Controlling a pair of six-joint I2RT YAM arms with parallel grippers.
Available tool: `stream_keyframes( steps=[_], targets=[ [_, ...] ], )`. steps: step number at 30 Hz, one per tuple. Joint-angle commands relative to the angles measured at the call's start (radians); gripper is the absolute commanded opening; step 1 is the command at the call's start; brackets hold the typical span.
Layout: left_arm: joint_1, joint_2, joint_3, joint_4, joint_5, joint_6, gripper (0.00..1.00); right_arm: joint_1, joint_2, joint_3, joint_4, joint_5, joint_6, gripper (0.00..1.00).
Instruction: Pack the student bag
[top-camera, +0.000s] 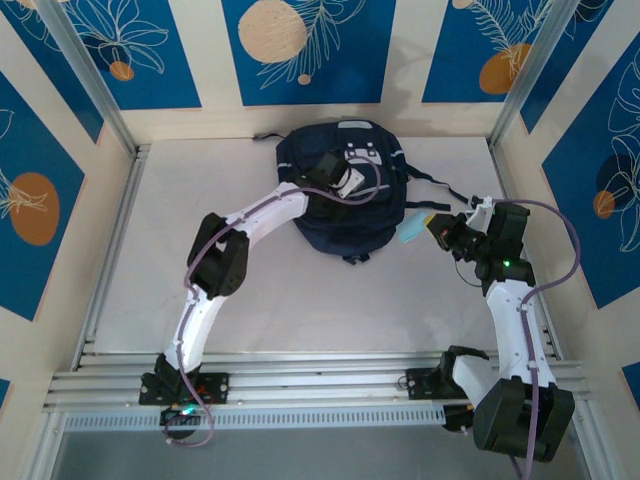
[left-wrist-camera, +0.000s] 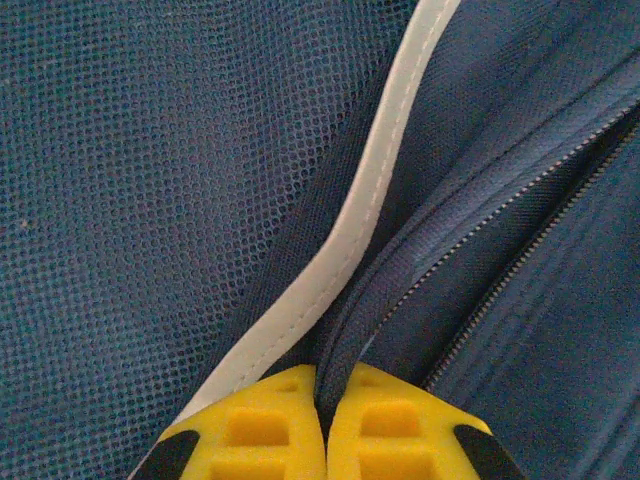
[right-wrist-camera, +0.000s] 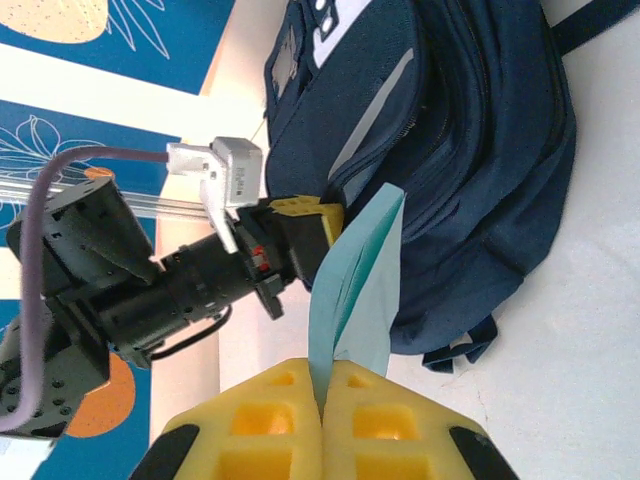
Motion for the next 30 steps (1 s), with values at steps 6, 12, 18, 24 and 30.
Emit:
stream_keyframes(
  steps=[6, 12, 18, 24, 30],
  targets=[
    [0.019, -0.053, 0.221, -0.174, 0.386, -0.286, 0.00, 0.021, -0.013, -0.025, 0.091, -0.020, 0.077, 0.00],
    [0.015, -0.067, 0.247, -0.104, 0.505, -0.408, 0.00, 0.139, 0.022, -0.107, 0.304, 0.048, 0.216, 0.00],
    [-0.001, -0.099, 0.216, -0.031, 0.530, -0.472, 0.00, 0.258, 0.153, -0.095, 0.485, 0.124, 0.289, 0.00],
    [-0.016, -0.139, 0.157, 0.073, 0.568, -0.561, 0.00, 0.324, 0.309, -0.047, 0.616, 0.185, 0.306, 0.00],
    [-0.026, -0.233, 0.027, 0.194, 0.568, -0.622, 0.00, 0.358, 0.499, -0.013, 0.856, 0.167, 0.366, 0.00]
  ],
)
